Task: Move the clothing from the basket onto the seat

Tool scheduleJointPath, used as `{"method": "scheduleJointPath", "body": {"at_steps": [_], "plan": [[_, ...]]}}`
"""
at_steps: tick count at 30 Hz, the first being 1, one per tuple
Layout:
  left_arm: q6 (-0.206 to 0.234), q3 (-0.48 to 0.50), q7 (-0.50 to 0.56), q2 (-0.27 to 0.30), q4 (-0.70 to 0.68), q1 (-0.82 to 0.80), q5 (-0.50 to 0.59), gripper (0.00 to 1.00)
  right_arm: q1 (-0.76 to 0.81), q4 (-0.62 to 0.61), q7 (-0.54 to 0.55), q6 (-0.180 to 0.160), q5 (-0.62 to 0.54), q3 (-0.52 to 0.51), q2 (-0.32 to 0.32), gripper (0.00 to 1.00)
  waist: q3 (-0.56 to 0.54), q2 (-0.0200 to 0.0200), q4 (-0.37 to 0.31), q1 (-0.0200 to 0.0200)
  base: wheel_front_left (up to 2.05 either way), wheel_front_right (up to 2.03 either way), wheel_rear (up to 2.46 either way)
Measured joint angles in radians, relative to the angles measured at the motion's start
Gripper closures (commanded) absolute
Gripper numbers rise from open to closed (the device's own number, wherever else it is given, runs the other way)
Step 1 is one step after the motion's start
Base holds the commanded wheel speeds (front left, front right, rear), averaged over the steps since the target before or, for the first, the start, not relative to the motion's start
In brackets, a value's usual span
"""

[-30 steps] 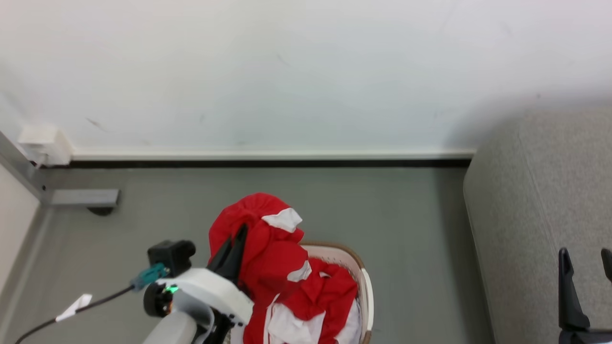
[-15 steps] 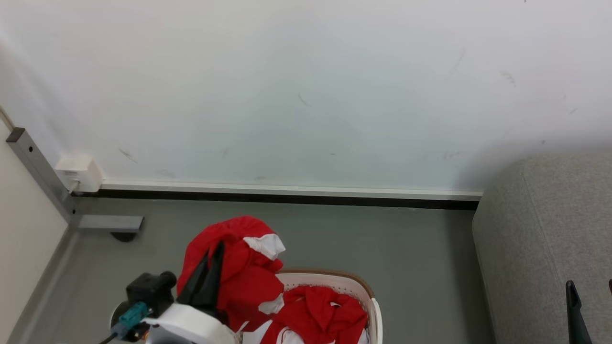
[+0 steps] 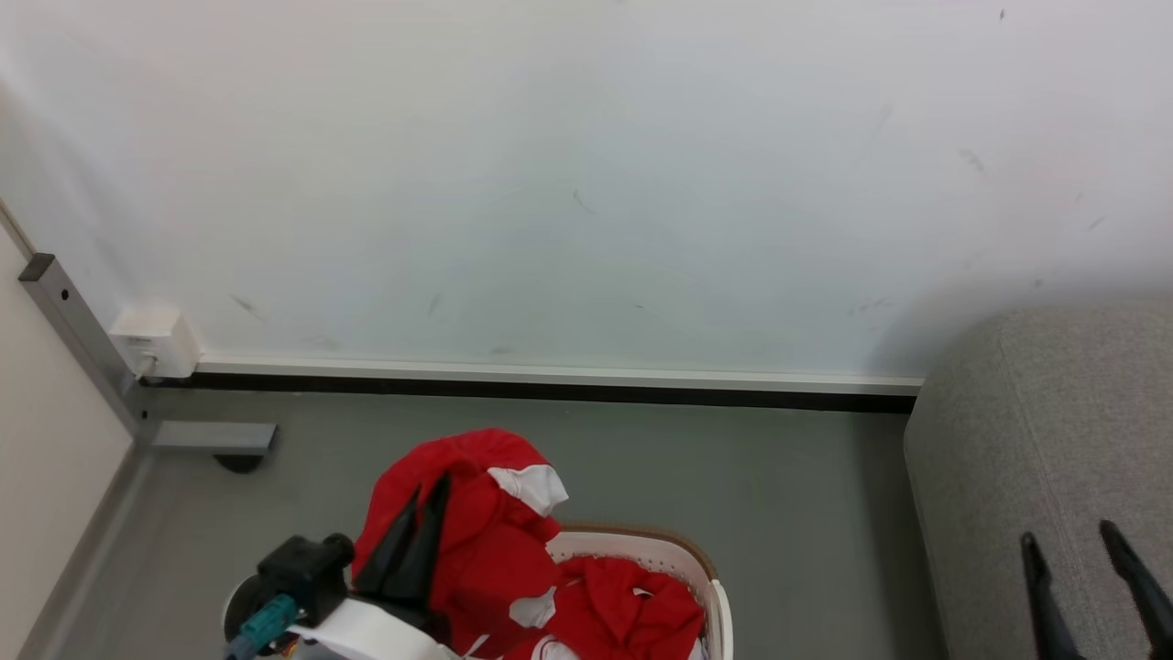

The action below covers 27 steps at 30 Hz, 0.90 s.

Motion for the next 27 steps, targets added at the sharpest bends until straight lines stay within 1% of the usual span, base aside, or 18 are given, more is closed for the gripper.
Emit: {"method": "scheduleJointPath", "body": {"at_steps": [3,8,12,14,19,22,27], "plan": [[-0.017,-0.027,0.0,-0.005,0.001,-0.006,0.003,1.0,-0.025,-0.019,0.0,0.0,0.014,0.104,-0.036,0.0,-0.001,0.0,-0.003,0.0001,0.0,0.0,0.0],[-0.033,-0.099,0.006,-0.008,0.004,-0.049,0.006,1.0,-0.102,-0.031,0.0,0.0,0.045,0.318,-0.118,0.0,-0.003,0.0,-0.006,0.0002,0.0,0.0,0.0],[-0.04,-0.184,0.027,-0.017,-0.004,-0.09,-0.007,1.0,-0.191,-0.024,0.0,0.0,0.086,0.498,-0.178,0.0,-0.004,0.0,-0.006,0.0002,0.0,0.0,0.0],[-0.041,-0.229,0.041,-0.019,-0.007,-0.115,-0.012,1.0,-0.239,-0.015,0.0,0.0,0.105,0.572,-0.2,0.0,-0.003,0.0,-0.003,0.0002,0.0,0.0,0.0],[-0.042,-0.37,0.053,-0.02,-0.016,-0.182,-0.058,1.0,-0.359,0.012,0.0,0.0,0.157,0.733,-0.246,0.0,-0.005,0.0,0.004,0.0001,0.0,0.0,0.0],[-0.042,-0.458,0.054,-0.008,-0.015,-0.22,-0.079,1.0,-0.42,0.031,0.0,0.0,0.182,0.822,-0.268,0.0,-0.006,0.0,0.008,0.0002,0.0,0.0,0.0],[-0.042,-0.575,0.052,0.015,-0.022,-0.276,-0.123,1.0,-0.495,0.068,0.005,0.0,0.229,0.934,-0.309,0.0,-0.007,0.0,0.013,0.0002,0.0,0.0,0.0]]}}
